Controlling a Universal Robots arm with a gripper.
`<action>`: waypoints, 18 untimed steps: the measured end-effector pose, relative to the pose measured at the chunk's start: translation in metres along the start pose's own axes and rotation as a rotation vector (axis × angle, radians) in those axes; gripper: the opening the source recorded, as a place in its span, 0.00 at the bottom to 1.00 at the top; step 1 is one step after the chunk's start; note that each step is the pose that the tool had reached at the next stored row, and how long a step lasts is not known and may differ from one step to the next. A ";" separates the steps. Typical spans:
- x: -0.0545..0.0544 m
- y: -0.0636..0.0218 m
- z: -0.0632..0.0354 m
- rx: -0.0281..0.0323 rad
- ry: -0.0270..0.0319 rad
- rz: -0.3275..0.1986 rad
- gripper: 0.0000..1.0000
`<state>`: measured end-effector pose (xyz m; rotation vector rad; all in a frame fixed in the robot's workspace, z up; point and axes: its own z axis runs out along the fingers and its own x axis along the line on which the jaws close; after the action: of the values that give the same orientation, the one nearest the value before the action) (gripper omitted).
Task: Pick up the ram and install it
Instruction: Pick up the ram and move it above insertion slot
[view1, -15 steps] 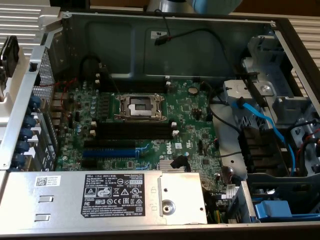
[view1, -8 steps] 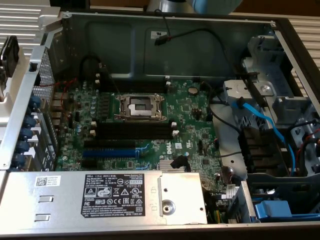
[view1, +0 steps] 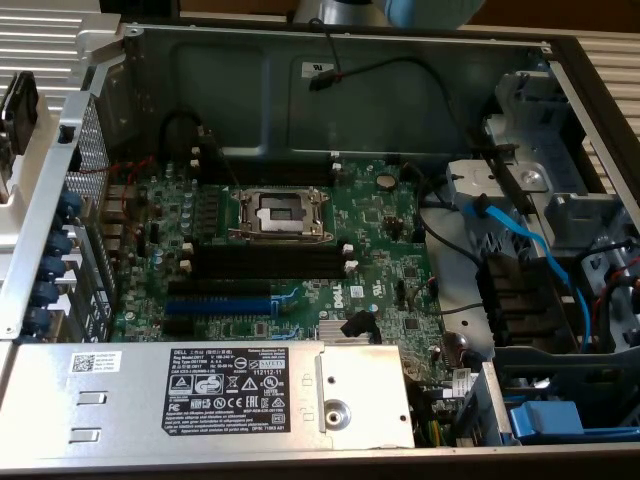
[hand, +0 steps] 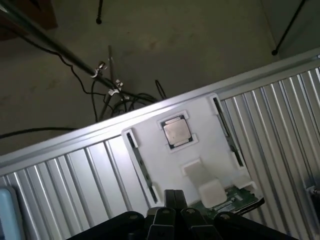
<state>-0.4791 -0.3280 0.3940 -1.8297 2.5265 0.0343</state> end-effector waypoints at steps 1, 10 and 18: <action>0.000 0.0000 0.0000 -0.0005 0.0001 -0.018 0.10; 0.000 0.0000 0.0037 -0.0066 0.0011 -0.180 0.10; 0.001 -0.0003 0.0123 -0.0106 0.0026 -0.264 0.10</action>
<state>-0.4790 -0.3285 0.3816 -2.1506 2.2672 0.0406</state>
